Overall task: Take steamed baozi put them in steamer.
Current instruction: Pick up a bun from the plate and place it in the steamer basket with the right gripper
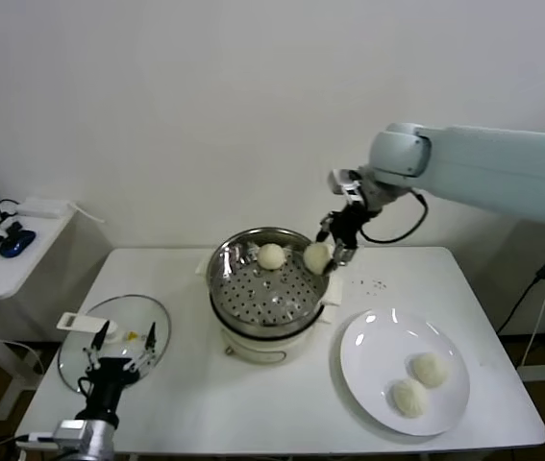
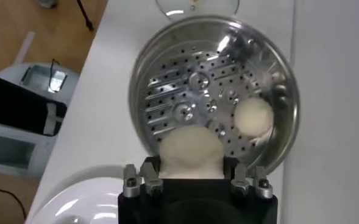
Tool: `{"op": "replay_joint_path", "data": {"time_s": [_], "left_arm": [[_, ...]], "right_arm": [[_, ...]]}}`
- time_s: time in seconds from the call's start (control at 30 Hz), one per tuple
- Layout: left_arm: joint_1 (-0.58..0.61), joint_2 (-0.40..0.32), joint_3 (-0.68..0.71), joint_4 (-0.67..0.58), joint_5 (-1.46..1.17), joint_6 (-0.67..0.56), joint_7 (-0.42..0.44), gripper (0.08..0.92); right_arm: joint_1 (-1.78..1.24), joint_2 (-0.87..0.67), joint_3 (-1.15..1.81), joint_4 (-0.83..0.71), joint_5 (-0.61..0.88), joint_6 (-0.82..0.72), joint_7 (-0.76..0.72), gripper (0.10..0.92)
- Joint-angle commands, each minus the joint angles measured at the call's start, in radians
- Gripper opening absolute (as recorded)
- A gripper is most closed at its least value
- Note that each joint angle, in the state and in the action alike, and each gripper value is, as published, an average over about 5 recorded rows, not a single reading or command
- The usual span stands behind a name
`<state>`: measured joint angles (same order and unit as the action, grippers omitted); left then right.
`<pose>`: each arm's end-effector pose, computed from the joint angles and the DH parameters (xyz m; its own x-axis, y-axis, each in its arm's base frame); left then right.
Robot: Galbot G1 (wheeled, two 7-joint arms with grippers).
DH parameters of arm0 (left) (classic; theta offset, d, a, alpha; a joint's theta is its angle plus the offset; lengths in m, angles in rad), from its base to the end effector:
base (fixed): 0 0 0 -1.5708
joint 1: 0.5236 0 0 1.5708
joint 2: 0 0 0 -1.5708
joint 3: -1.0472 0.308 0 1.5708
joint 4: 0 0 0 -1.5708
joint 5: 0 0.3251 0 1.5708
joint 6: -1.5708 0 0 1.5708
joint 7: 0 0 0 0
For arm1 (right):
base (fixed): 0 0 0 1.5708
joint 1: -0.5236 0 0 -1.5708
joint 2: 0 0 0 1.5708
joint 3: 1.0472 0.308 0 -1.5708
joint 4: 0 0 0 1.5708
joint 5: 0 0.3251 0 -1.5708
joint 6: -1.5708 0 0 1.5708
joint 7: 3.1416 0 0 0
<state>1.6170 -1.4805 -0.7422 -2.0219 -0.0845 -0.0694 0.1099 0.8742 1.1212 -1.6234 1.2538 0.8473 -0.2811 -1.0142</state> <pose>0.1542 0.0782 -0.2887 -0.9986 -0.0395 0.0364 -0.0355 0.9939 0.1046 0.5098 0.0554 0.0072 -0.0888 -0.3154 0.9448 -0.9665 -0.2020 -0.1583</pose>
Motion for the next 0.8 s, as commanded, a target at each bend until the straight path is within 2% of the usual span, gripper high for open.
{"op": "replay_joint_path", "data": {"time_s": [0.03,0.37,0.8], "left_arm": [[0.004,-0.002,-0.005,-0.011,-0.005,0.007,-0.003,0.823],[0.01,-0.001,-0.015,-0.012,-0.004,0.011,-0.01,0.823],[0.018,0.0,-0.015,-0.003,-0.004,0.006,-0.015,0.823]], "right_arm": [[-0.096,0.247,0.044,-0.231,0.012,-0.003,0.0,0.651],[-0.252,0.356,0.102,-0.346,-0.042,-0.009,0.007,0.653],[-0.336,0.389,0.128,-0.414,-0.102,-0.006,0.008,0.653]]}}
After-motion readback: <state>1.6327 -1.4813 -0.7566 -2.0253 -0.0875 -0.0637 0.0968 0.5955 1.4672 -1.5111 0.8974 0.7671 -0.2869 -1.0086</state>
